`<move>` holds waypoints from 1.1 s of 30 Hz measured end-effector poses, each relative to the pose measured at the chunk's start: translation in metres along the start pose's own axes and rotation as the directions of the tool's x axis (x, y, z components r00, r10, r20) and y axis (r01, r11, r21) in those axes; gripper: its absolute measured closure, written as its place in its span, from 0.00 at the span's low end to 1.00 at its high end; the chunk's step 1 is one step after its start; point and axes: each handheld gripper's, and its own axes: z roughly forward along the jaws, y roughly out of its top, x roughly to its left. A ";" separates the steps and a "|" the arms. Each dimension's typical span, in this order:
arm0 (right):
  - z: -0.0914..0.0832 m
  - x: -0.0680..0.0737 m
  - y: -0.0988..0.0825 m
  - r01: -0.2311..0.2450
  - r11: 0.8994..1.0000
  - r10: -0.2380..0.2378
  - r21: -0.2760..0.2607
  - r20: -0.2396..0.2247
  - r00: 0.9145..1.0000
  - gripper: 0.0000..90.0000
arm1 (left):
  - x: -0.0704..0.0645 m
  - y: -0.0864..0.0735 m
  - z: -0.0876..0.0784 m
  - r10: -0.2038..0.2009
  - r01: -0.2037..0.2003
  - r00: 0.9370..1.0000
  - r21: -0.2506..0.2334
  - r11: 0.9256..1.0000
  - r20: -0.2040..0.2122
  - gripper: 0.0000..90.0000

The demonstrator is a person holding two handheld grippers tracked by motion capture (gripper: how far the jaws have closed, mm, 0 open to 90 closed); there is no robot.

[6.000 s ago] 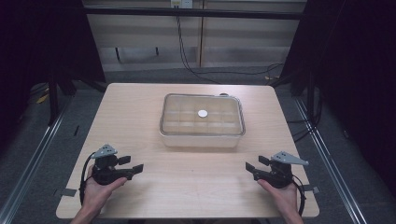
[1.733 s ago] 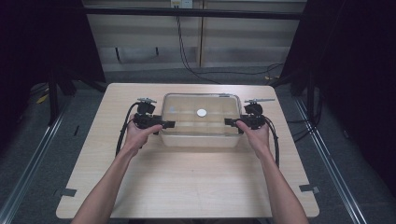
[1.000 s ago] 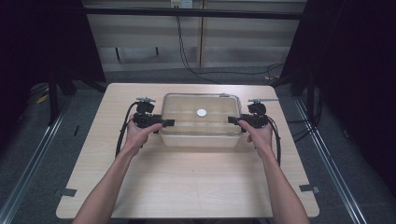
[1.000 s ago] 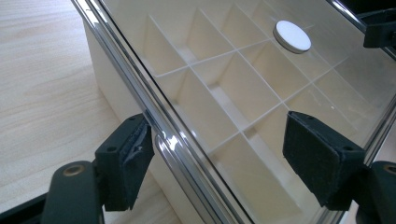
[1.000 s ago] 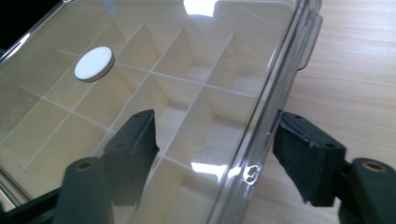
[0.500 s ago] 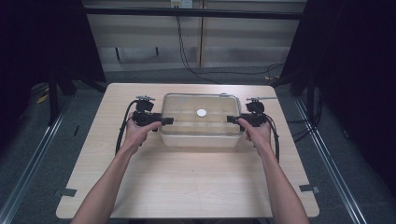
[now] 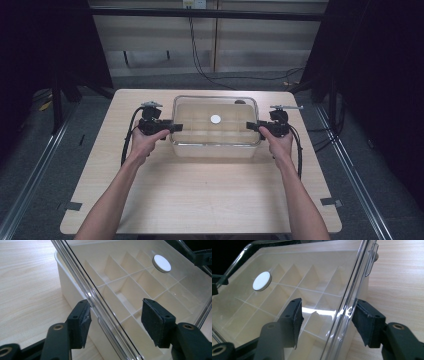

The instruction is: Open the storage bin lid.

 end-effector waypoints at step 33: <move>-0.040 0.002 0.003 -0.036 0.992 0.027 -0.124 -0.075 0.997 0.76 | -0.012 0.001 -0.029 0.068 -0.066 0.998 -0.096 0.993 0.011 0.71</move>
